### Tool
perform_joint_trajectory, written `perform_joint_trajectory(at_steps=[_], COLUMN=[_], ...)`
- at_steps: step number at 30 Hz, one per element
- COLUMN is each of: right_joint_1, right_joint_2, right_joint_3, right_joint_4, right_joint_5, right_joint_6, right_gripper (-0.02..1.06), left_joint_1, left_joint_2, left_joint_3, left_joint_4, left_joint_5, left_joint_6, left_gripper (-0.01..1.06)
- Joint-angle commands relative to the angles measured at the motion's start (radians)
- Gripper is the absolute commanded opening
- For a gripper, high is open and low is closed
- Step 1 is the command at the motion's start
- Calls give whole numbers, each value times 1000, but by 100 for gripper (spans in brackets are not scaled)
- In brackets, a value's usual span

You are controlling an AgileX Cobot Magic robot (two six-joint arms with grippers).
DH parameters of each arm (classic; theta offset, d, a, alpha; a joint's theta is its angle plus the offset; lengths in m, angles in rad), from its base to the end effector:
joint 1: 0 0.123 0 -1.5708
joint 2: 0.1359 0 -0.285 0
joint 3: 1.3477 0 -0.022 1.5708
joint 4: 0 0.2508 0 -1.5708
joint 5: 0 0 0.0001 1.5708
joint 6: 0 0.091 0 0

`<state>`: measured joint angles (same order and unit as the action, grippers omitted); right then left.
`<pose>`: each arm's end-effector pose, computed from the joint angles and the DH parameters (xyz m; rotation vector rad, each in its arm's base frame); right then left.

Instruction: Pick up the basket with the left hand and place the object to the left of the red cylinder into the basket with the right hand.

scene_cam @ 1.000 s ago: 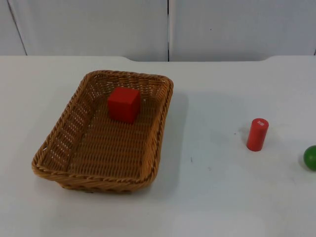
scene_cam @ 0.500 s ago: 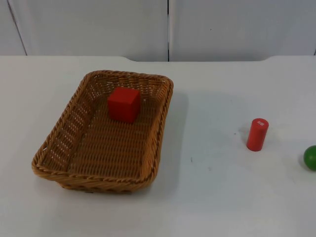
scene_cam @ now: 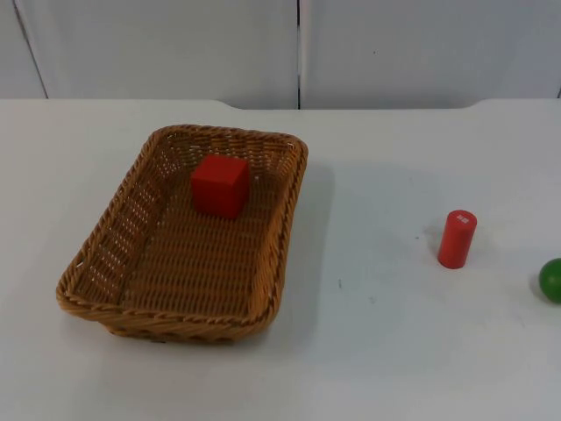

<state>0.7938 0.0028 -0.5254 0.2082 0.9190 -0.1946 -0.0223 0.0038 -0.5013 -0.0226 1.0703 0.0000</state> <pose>-0.0131 0.0080 0.2976 -0.9050 1.6906 0.6503 -0.0048 -0.0017 0.2769 0.0241 2.0563 -0.0409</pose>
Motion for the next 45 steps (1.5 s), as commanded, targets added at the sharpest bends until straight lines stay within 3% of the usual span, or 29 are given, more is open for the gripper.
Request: perform_joint_trajectory(at_steps=[1,6,11,15,18,21,42,45], right_joint_1=[-3,-3,-3,-3,-3,-3,-3,-3], right_joint_2=[-3,-3,-3,-3,-3,-3,-3,-3], right_joint_3=[5,5,5,2,-15,-11,12,12], right_joint_4=[-37,-89,-208,-214,-237,-239,-236,-236], right_joint_5=[-8,-12,-17,-10,93,138,161,161], right_joint_6=[29,34,110,110,137,158,195,195], right_gripper=[105,105,105,105,105,105,105,105], left_joint_1=[-7,-7,-7,-7,-7,-7,-7,-7], left_joint_2=[-4,-4,-4,-4,-4,-4,-4,-4], left_joint_3=[6,6,6,6,6,6,6,6], left_joint_4=[7,7,7,7,7,7,7,9], left_joint_5=[3,3,3,3,3,3,3,3], left_joint_6=[-6,-6,-6,-6,-6,-6,-6,-6], left_gripper=[95,95,95,95,95,95,96,105])
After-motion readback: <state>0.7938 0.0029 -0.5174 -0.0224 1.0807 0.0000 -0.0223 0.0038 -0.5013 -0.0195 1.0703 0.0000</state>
